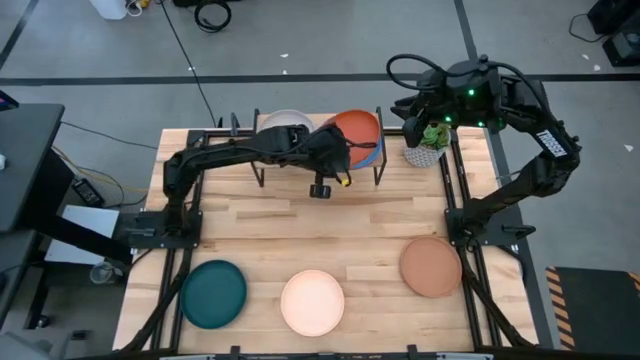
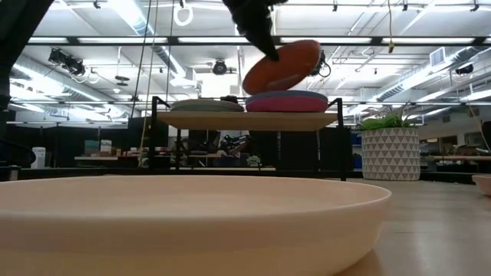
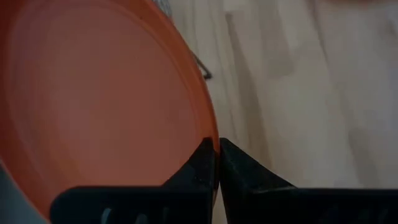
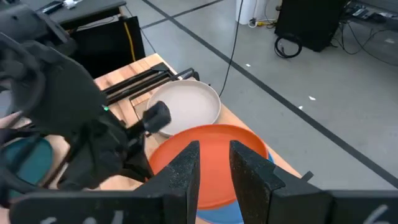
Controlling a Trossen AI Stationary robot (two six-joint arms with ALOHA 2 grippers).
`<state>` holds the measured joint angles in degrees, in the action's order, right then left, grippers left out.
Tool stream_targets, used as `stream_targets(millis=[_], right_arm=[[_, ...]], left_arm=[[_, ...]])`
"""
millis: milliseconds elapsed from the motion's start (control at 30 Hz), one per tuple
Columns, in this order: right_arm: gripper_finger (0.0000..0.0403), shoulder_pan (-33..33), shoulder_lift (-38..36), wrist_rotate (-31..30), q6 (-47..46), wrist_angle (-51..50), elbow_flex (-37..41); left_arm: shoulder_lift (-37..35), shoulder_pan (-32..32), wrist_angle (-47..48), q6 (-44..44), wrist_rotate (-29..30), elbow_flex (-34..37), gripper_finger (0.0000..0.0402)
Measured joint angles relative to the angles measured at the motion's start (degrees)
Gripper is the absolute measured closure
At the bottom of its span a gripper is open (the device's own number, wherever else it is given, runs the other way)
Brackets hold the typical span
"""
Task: Place and stack plates onto a shelf
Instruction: Stack the orange plate on top of the blue plate on the shelf, then stack the light red plate on top of the gray plate on the shelf
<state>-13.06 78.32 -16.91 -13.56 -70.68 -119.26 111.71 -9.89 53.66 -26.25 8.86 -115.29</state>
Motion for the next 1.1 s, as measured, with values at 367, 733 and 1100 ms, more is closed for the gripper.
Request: stream_targets(millis=[367, 733, 1100], right_arm=[[0.0309, 0.0, 0.11, 0.05, -0.23, -0.13, 0.0], [0.0309, 0.0, 0.13, -0.02, 0.13, -0.48, 0.0], [0.0309, 0.0, 0.11, -0.58, 0.68, -3.96, 0.4]], left_arm=[[2.69, -0.91, -0.07, -5.85, 3.36, 0.22, 0.0351], [-0.78, -1.1, 2.09, 3.53, 2.59, -0.13, 0.027], [-11.62, 2.87, 13.26, 16.89, -15.2, 2.62, 0.0265]])
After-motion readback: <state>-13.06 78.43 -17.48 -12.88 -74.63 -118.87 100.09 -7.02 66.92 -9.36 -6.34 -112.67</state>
